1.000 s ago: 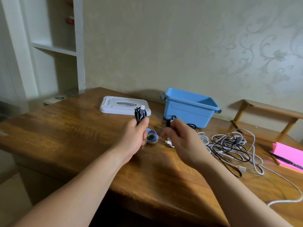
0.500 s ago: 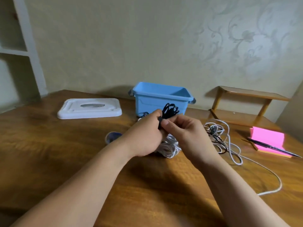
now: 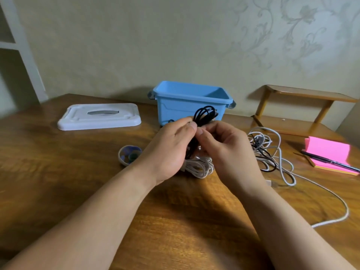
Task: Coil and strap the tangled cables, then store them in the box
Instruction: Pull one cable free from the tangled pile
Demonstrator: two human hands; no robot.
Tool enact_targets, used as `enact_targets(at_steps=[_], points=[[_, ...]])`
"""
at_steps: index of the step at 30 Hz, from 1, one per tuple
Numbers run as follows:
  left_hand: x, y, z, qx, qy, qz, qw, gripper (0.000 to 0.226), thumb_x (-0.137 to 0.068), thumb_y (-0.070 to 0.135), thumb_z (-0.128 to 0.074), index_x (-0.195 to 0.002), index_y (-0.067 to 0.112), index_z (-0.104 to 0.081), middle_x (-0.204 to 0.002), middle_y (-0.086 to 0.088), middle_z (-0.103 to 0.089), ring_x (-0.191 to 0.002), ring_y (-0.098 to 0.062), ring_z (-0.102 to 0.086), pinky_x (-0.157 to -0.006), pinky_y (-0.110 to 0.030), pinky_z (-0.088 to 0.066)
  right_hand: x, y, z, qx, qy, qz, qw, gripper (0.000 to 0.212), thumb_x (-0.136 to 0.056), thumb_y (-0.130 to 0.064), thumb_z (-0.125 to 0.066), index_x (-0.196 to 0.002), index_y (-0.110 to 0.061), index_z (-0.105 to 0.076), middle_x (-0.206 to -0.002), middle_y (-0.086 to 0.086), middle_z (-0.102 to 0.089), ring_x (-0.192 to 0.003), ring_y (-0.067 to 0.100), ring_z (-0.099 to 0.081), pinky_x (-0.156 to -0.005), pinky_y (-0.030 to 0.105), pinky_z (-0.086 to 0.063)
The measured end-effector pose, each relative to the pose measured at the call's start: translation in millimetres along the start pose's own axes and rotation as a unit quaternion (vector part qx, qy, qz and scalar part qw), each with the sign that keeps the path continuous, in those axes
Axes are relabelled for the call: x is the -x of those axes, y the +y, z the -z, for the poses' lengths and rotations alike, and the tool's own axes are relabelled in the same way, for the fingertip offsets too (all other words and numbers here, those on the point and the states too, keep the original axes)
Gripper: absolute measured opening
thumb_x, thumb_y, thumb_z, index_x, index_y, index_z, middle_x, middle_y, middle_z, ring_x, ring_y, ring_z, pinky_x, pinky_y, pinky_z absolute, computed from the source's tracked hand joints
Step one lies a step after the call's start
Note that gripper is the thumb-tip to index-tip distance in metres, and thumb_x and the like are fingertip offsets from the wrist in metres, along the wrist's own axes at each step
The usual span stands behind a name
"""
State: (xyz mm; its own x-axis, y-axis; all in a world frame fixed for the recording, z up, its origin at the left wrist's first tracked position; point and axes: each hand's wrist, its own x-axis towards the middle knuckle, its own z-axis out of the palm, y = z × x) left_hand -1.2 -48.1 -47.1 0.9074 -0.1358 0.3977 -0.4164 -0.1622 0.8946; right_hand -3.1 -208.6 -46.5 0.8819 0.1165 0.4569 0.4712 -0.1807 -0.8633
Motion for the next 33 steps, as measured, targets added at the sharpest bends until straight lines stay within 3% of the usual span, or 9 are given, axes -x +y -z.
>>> enact_targets(at_steps=[6,9,12,15,20,23,25,28,33], points=[[-1,-2,-11,0.027,0.041,-0.025,0.998,0.033,-0.115,0.019,-0.042,-0.126,0.002,-0.068,-0.127,-0.014,-0.072,-0.126,-0.024,-0.065,-0.112,-0.044,-0.051,0,5,-4,0.001,0.088,0.0,0.996,0.016,-0.097,-0.028,-0.078,-0.09,-0.016,-0.07,-0.075,-0.002,-0.073,-0.067,0.011,-0.065,-0.064,0.034,-0.05],[-3,-5,-12,0.05,0.044,-0.03,0.997,0.032,-0.115,0.017,-0.042,-0.124,0.001,-0.068,-0.126,-0.017,-0.071,-0.126,-0.03,-0.064,-0.114,-0.056,-0.048,-2,8,1,-0.028,0.062,-0.03,0.997,0.02,-0.097,-0.029,-0.078,-0.089,-0.014,-0.067,-0.079,0.001,-0.075,-0.061,0.004,-0.063,-0.062,0.026,-0.047],[-2,-3,-12,0.054,0.032,-0.042,0.997,0.03,-0.116,0.013,-0.043,-0.137,0.011,-0.064,-0.132,-0.007,-0.072,-0.129,-0.018,-0.065,-0.112,-0.042,-0.053,-3,11,4,-0.121,0.005,-0.069,0.99,0.015,-0.101,-0.023,-0.072,-0.096,-0.01,-0.067,-0.081,0.004,-0.071,-0.057,0.005,-0.053,-0.055,0.02,-0.04],[1,-1,-7,0.067,0.031,-0.041,0.996,0.024,-0.114,0.014,-0.047,-0.136,0.013,-0.054,-0.122,0.005,-0.074,-0.118,-0.003,-0.069,-0.095,-0.022,-0.055,-4,13,7,-0.184,-0.034,-0.093,0.978,0.011,-0.1,-0.021,-0.07,-0.098,-0.01,-0.068,-0.078,0.002,-0.066,-0.058,0.012,-0.04,-0.051,0.022,-0.033],[0,-3,-6,0.068,0.055,-0.068,0.994,0.024,-0.114,0.024,-0.048,-0.117,0.006,-0.063,-0.106,-0.015,-0.071,-0.092,-0.015,-0.067,-0.077,-0.033,-0.055,-8,15,9,-0.221,-0.049,-0.056,0.972,0.01,-0.093,-0.025,-0.076,-0.091,-0.016,-0.071,-0.083,0.006,-0.065,-0.061,0.012,-0.037,-0.052,0.02,-0.034],[-1,1,-9,0.125,0.047,-0.053,0.99,0.021,-0.115,0.018,-0.047,-0.113,0.012,-0.066,-0.096,-0.008,-0.07,-0.083,-0.011,-0.064,-0.072,-0.026,-0.052,-8,15,10,-0.237,-0.061,-0.037,0.969,0.007,-0.097,-0.019,-0.073,-0.095,-0.014,-0.068,-0.084,0.006,-0.064,-0.064,0.012,-0.039,-0.055,0.021,-0.033],[-1,3,-9,0.166,0.029,-0.043,0.985,0.019,-0.114,0.016,-0.046,-0.116,0.018,-0.065,-0.096,-0.004,-0.071,-0.078,-0.01,-0.063,-0.068,-0.022,-0.051,-7,11,9,-0.263,-0.085,-0.03,0.961,0.009,-0.1,-0.014,-0.068,-0.107,-0.008,-0.067,-0.081,0.006,-0.06,-0.064,0.014,-0.04,-0.056,0.022,-0.029],[-1,4,-6,0.193,0.016,-0.034,0.981,0.016,-0.113,0.017,-0.049,-0.121,0.018,-0.062,-0.096,-0.011,-0.064,-0.068,-0.009,-0.057,-0.058,-0.021,-0.044,-3,4,5,-0.319,-0.134,-0.027,0.938,0.026,-0.1,-0.004,-0.056,-0.125,0.003,-0.061,-0.075,0.004,-0.061,-0.063,0.009,-0.062,-0.059,0.013,-0.045],[0,9,-7,0.195,0.016,0.025,0.98,0.021,-0.114,0.02,-0.049,-0.132,0.014,-0.057,-0.087,-0.004,-0.059,-0.063,-0.004,-0.053,-0.05,-0.017,-0.039,-2,7,5,-0.29,-0.129,-0.028,0.948,0.024,-0.097,-0.012,-0.058,-0.115,0.002,-0.066,-0.076,0.002,-0.066,-0.063,0.005,-0.063,-0.059,0.015,-0.043]])
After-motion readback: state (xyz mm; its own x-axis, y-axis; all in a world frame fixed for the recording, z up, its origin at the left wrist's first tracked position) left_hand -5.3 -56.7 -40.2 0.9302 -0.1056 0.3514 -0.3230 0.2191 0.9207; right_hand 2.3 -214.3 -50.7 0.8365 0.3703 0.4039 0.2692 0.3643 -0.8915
